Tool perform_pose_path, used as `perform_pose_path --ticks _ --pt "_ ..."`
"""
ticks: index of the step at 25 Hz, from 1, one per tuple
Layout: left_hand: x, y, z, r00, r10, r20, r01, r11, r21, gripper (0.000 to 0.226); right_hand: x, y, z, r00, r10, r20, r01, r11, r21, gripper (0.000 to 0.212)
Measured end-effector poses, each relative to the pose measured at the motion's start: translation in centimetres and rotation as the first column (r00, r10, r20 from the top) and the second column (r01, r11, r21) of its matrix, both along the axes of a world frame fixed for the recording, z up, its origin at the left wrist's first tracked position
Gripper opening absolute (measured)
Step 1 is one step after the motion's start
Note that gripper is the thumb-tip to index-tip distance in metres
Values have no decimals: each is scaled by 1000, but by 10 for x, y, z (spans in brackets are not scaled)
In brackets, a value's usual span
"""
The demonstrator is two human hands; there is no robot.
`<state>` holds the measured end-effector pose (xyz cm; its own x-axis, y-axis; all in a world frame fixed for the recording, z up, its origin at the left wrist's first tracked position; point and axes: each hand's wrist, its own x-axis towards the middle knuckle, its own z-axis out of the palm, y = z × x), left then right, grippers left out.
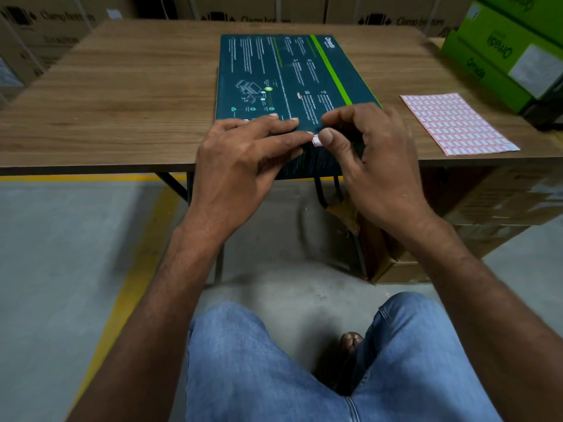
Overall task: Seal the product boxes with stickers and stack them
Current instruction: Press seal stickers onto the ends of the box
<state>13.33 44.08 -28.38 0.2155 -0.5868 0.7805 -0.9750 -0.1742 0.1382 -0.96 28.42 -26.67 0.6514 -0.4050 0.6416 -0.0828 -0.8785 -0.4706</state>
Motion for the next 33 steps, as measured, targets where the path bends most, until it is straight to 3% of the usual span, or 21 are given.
perform_pose_path --ticks 6,11,16,22,28,33 --pt "1 0 1 999 -16 -42 16 1000 -16 22 -8 -14 -4 986 163 25 -160 982 -96 26" --pt "1 0 1 998 -23 -59 22 1000 -21 21 -1 -10 -19 968 149 201 -121 981 -149 15" --pt "-1 0 4 996 -28 -86 26 999 -20 22 0 -8 -24 971 111 210 -39 947 -319 17" --pt "-4 -1 6 995 -19 -102 17 1000 -22 21 3 1 -33 975 67 214 60 842 -537 15" --pt "-4 -1 6 986 8 -165 -16 999 -45 25 -2 3 -31 918 27 396 128 925 -359 13" --pt "-4 -2 4 979 -25 -202 5 995 -99 22 3 3 -33 943 24 331 127 895 -428 16"
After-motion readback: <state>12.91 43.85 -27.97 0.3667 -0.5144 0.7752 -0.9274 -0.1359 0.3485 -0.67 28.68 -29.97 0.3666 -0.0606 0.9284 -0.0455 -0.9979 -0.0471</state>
